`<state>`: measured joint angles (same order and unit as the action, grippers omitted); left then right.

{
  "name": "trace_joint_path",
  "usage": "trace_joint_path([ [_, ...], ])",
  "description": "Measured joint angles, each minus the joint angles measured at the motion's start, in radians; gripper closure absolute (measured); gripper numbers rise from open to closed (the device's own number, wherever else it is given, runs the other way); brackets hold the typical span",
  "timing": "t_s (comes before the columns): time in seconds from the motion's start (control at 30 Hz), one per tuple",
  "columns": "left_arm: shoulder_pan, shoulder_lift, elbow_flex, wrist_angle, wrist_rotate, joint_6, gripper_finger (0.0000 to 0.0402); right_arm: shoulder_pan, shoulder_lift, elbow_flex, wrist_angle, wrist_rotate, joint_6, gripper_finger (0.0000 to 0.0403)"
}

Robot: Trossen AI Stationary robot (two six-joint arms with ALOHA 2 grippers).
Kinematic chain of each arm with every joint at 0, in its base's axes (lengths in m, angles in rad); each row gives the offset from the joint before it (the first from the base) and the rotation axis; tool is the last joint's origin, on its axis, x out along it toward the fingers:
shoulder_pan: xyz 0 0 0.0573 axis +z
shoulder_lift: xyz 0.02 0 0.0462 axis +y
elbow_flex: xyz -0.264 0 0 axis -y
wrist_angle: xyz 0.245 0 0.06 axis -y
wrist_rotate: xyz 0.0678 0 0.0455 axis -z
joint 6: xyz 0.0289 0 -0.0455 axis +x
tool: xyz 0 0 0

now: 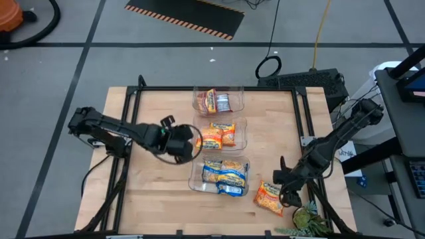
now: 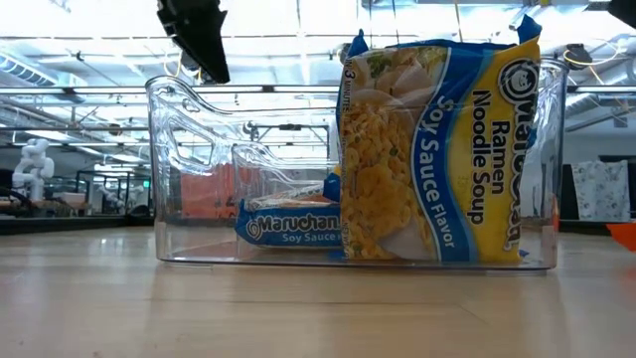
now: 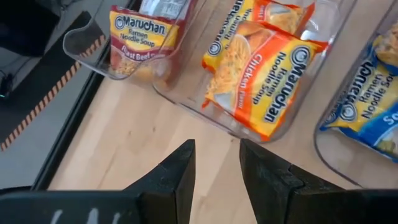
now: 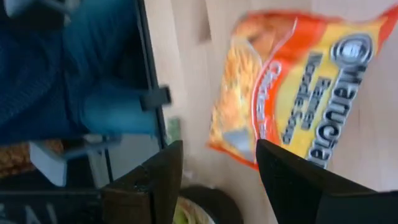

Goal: Sort Maruchan noodles
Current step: Put the orange noodle pack into the center transparent bin

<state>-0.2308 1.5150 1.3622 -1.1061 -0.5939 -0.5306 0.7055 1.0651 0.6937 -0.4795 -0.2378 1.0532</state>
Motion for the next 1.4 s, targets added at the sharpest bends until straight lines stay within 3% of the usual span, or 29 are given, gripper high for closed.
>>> trace_joint_path([
  [0.27,-0.089,0.0,-0.103,0.003,-0.04,-0.145,0.027,0.059,0.055,0.0,-0.139,-0.015,-0.15,0.0203],
  [0.57,-0.126,0.0,-0.207,0.001,-0.043,-0.304,0.027,0.071,0.145,0.0,-0.191,0.028,-0.198,0.0196],
  [1.1,-0.194,0.0,-0.215,0.002,-0.042,-0.35,0.027,0.067,0.338,0.0,-0.112,0.072,-0.359,0.0188],
  [1.27,-0.218,0.0,-0.215,0.002,-0.042,-0.367,0.027,0.048,0.343,0.0,-0.097,0.074,-0.358,0.0203],
  [1.4,-0.239,0.0,-0.215,0.001,-0.035,-0.369,0.027,0.047,0.336,0.0,-0.085,0.084,-0.359,0.0236],
])
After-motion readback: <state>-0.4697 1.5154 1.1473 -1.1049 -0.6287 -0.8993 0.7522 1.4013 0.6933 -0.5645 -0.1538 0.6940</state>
